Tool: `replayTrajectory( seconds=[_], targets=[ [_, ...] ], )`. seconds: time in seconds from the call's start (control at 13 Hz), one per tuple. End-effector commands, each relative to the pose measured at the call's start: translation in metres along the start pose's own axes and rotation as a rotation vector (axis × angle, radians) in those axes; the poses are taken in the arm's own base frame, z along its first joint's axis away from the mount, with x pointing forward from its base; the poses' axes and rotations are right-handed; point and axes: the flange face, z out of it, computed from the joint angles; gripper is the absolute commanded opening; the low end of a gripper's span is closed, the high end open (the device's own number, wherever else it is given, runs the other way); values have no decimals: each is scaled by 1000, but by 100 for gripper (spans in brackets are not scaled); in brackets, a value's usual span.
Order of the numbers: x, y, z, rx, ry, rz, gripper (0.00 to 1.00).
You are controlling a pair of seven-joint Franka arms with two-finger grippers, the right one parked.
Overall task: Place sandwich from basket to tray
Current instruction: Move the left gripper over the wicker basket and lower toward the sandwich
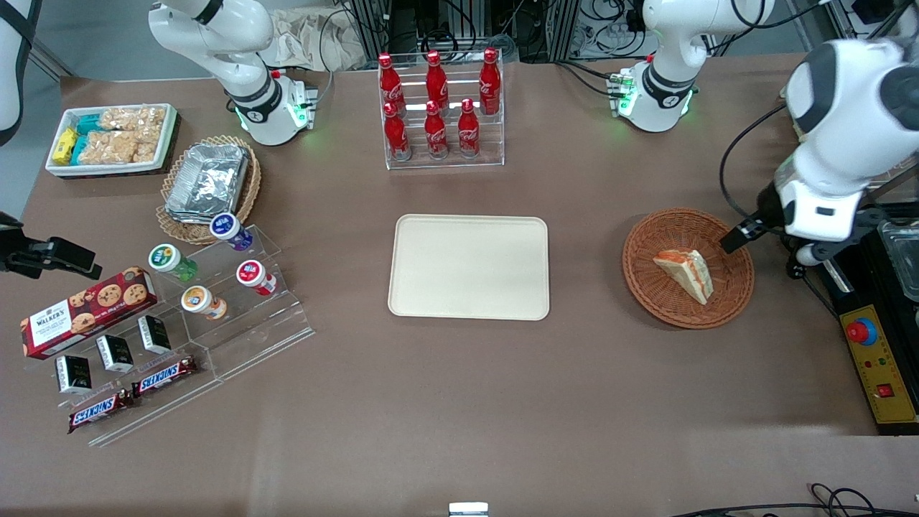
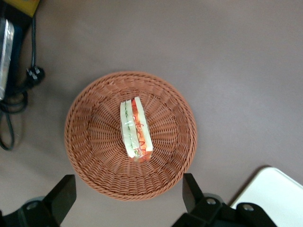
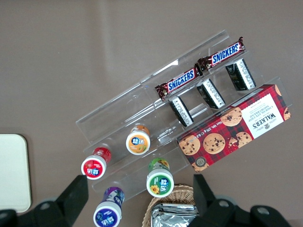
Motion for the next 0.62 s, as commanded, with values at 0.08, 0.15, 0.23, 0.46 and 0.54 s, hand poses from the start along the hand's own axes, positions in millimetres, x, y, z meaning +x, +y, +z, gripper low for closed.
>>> replayTrajectory(
  seconds=[0.08,0.15,0.23,0.46,0.54],
  targets=[
    [-17,-7,33,20,0,-51,100],
    [-18,-10,43,14,3,-58,100],
    [-19,-10,57,9,4,-83,100],
    [-20,-5,90,16,-9,-131,100],
    [-22,-8,100,10,-5,-134,100]
  ],
)
